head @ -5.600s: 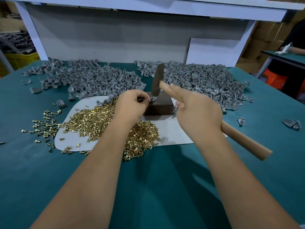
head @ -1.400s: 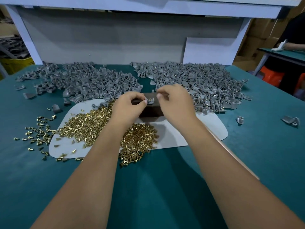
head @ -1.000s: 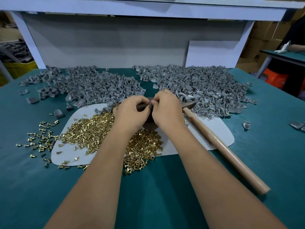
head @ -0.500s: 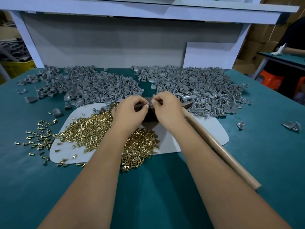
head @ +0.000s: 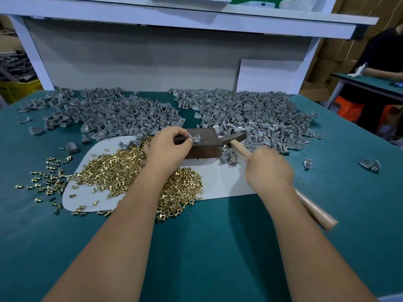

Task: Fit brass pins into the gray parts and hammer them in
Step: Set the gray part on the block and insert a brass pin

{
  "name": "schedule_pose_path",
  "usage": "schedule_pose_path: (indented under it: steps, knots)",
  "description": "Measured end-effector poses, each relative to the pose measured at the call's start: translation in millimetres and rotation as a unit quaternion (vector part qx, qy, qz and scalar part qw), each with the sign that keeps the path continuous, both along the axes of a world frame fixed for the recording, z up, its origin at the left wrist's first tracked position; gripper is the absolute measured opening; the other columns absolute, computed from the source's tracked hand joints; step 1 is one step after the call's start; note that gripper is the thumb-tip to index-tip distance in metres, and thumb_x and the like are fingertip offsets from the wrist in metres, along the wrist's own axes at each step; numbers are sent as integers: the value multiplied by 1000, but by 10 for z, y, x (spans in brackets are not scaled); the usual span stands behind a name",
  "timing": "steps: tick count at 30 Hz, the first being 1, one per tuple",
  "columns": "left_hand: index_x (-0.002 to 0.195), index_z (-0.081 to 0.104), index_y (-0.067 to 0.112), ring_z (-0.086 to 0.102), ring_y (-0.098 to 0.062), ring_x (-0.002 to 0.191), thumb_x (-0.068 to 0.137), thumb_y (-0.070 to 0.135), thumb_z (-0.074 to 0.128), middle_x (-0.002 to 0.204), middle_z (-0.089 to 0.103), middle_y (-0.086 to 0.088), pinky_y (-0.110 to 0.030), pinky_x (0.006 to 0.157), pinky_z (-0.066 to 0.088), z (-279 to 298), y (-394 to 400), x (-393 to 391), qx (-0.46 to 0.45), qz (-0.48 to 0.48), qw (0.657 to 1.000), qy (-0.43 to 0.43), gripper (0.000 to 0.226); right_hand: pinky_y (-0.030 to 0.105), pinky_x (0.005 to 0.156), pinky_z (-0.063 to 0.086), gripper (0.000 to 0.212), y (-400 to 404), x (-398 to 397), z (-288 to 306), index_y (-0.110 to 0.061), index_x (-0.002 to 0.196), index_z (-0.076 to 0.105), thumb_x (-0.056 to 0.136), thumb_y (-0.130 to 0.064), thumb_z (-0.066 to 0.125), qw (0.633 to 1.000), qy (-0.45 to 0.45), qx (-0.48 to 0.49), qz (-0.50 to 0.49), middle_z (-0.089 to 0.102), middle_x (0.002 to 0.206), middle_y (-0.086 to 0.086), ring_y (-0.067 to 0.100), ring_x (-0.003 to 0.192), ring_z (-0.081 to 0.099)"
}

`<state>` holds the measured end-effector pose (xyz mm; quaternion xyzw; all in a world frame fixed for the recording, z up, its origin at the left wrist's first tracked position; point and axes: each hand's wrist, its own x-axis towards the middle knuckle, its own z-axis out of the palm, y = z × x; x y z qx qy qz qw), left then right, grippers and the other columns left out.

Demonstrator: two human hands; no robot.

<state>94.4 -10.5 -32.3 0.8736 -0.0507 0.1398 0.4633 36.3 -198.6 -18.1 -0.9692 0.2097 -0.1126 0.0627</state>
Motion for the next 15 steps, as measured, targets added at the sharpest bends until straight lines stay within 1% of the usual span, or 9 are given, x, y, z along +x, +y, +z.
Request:
schedule_pose_path:
  steps: [2,3,5,7,8,10,11,13,15]
  knots:
    - [73,59,41,51,-13,99,89,36,63,101,59,19,-51,103,39,-7,-9,8,3,10,1000,-9,17,28,54,36,18,15,1,21,-6,105,43,92,-15,53,999,-40,-4,-7,65,99,12,31,83,61]
    - [72,58,41,51,-12,98,89,36,63,101,59,19,-49,103,39,-9,-16,14,7,17,1000,-13,18,27,48,29,20,25,-2,40,-8,100,37,91,-13,54,998,-66,-12,-11,66,93,11,30,74,58]
    - [70,57,42,50,-12,95,88,36,63,100,59,19,-47,103,38,-13,-45,20,12,33,999,-15,20,26,43,16,28,57,-22,84,-13,95,28,90,-14,56,991,-131,-28,-16,61,82,8,27,62,47]
    - [68,57,42,50,-12,93,87,37,64,96,60,19,-46,102,38,-20,-67,28,10,45,999,-15,21,25,43,11,26,95,-55,128,-16,102,36,89,-17,58,978,-202,-43,13,56,82,4,23,60,37]
    - [67,57,42,52,-12,93,87,37,64,93,60,20,-46,100,39,-26,-68,34,8,46,999,-14,21,24,44,10,30,110,-72,132,-20,113,43,88,-17,60,970,-234,-55,39,57,86,3,22,62,36]
    - [66,59,41,55,-13,95,87,39,66,83,60,25,-44,99,39,-31,-61,45,1,46,999,-7,22,23,47,11,54,162,-137,138,-32,133,47,85,-14,64,957,-263,-84,93,59,88,3,22,64,38]
    - [66,61,41,56,-12,95,87,40,67,80,58,28,-42,100,38,-28,-62,50,-3,50,999,-2,22,23,49,14,59,192,-166,135,-34,135,49,84,-12,66,950,-274,-94,117,59,86,4,23,64,43]
    - [64,61,42,51,-10,92,86,41,68,75,55,31,-40,105,32,-23,-82,57,-3,70,998,4,23,26,52,23,59,253,-209,113,-30,131,57,79,-6,71,941,-285,-112,143,60,78,6,28,63,52]
    - [64,60,42,44,-8,87,86,41,68,74,55,29,-40,108,22,-34,-106,61,9,92,996,6,23,27,52,25,59,281,-228,103,-26,126,62,74,-1,73,933,-308,-122,143,58,72,7,29,60,53]
